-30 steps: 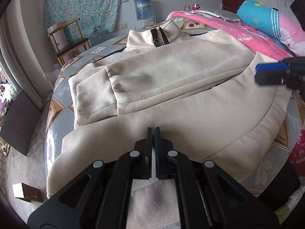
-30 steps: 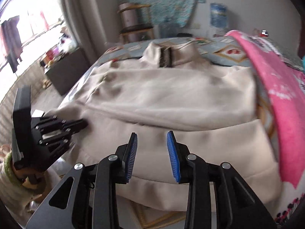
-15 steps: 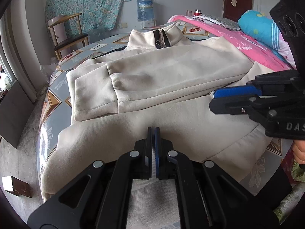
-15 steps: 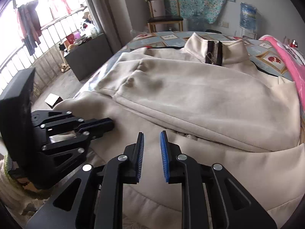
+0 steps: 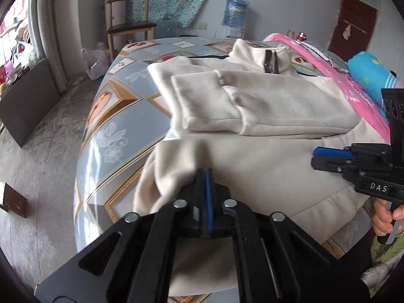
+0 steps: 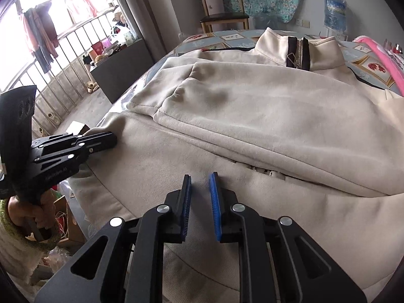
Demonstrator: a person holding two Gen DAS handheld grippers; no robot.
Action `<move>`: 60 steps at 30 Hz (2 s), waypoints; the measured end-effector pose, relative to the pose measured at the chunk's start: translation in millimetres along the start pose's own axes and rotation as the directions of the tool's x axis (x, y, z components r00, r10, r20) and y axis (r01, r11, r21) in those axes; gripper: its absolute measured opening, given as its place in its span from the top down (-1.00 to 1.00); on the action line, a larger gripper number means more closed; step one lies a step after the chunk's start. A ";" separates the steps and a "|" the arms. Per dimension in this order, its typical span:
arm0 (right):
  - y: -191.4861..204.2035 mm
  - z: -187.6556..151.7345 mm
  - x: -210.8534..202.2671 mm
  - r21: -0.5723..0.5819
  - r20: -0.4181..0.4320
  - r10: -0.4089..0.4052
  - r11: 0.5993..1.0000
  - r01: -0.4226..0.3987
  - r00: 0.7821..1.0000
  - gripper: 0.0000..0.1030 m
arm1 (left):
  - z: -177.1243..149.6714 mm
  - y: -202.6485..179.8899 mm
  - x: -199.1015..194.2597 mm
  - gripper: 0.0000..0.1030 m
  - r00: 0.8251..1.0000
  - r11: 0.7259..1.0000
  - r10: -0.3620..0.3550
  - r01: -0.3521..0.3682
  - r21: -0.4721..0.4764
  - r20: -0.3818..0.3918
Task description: Fold large clothes
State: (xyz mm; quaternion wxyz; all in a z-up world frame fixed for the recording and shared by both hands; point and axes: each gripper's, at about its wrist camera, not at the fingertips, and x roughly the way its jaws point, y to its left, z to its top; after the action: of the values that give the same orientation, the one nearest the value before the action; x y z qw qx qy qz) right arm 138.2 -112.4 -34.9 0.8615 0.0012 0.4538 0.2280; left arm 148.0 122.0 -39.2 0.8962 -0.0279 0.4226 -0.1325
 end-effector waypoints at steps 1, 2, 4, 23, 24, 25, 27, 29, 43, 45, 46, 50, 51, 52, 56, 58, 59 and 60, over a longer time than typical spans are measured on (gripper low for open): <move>-0.8 0.1 0.2 0.003 0.000 0.004 1.000 -0.004 1.000 0.71 | 0.2 9.1 -1.4 0.97 1.000 0.999 -0.020 0.021 -0.033 0.004; -1.3 0.2 0.3 0.006 0.000 0.006 1.000 -0.006 1.000 0.71 | 1.0 15.0 -2.2 0.97 1.000 0.998 -0.027 0.028 -0.053 0.010; -2.0 1.1 1.1 0.010 -0.002 0.008 1.000 -0.008 1.000 0.72 | 3.5 18.6 -1.6 0.97 0.999 0.998 -0.025 0.027 -0.053 0.027; 0.0 2.0 2.3 0.003 -0.001 -0.007 1.000 0.007 1.000 0.72 | -3.7 58.6 -17.5 0.12 0.976 0.930 -0.209 0.181 -0.319 -0.056; 0.0 2.0 2.2 0.003 -0.001 -0.007 1.000 0.007 1.000 0.72 | -5.0 56.9 -19.6 0.17 0.976 0.932 -0.210 0.185 -0.311 -0.048; 0.0 1.8 2.2 0.003 -0.001 -0.006 1.000 0.006 1.000 0.72 | -7.1 55.8 -22.3 0.43 0.974 0.933 -0.223 0.200 -0.299 -0.044; 0.2 1.9 2.2 0.002 0.000 -0.007 1.000 0.007 1.000 0.71 | -9.0 49.8 -27.3 0.62 0.965 0.934 -0.256 0.232 -0.270 -0.056; 0.2 1.9 1.8 0.000 0.000 -0.008 1.000 0.008 1.000 0.72 | -9.4 45.7 -33.2 0.63 0.961 0.940 -0.269 0.247 -0.237 -0.064; 1.2 1.8 1.7 -0.006 0.002 -0.013 1.000 0.013 1.000 0.72 | 19.0 73.5 13.1 0.28 0.921 0.865 -0.374 0.304 -0.400 -0.109; 1.3 1.8 1.7 -0.006 0.002 -0.014 1.000 0.014 1.000 0.72 | 22.0 70.2 15.4 0.54 0.925 0.874 -0.365 0.302 -0.381 -0.103; 1.4 1.8 1.7 -0.006 0.002 -0.014 1.000 0.014 1.000 0.72 | 24.1 67.0 14.1 0.71 0.928 0.880 -0.361 0.306 -0.364 -0.094; 1.7 1.2 1.4 -0.008 0.004 -0.016 1.000 0.016 1.000 0.72 | 35.1 52.1 -13.5 0.81 0.928 0.897 -0.370 0.370 -0.242 0.046; 1.8 1.1 1.3 -0.007 0.005 -0.015 1.000 0.015 1.000 0.72 | 36.6 52.4 -13.8 0.81 0.935 0.906 -0.350 0.352 -0.237 0.050; 1.9 0.9 1.3 -0.007 0.006 -0.015 1.000 0.015 1.000 0.72 | 37.0 54.7 -8.4 0.81 0.947 0.915 -0.320 0.317 -0.250 0.026; 1.8 0.4 1.2 -0.009 0.007 -0.014 1.000 0.014 1.000 0.72 | 24.7 79.1 23.9 0.81 0.948 0.892 -0.316 0.283 -0.353 -0.038; 1.7 0.5 1.3 -0.010 0.006 -0.015 1.000 0.015 1.000 0.72 | 23.8 85.8 19.3 0.81 0.949 0.883 -0.315 0.285 -0.373 -0.020; 1.7 0.4 1.2 -0.011 0.006 -0.015 1.000 0.015 1.000 0.72 | 24.6 87.3 14.5 0.81 0.956 0.889 -0.293 0.271 -0.370 -0.004; 1.5 0.3 1.3 -0.010 0.007 -0.015 1.000 0.015 1.000 0.72 | 25.9 89.8 7.4 0.81 0.974 0.908 -0.225 0.213 -0.360 0.008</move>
State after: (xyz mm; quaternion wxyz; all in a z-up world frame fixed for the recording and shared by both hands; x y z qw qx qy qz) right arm 138.4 -110.5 -35.4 0.8648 -0.0058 0.4495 0.2238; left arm 191.5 205.0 -42.7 0.8482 -0.2361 0.4487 -0.1534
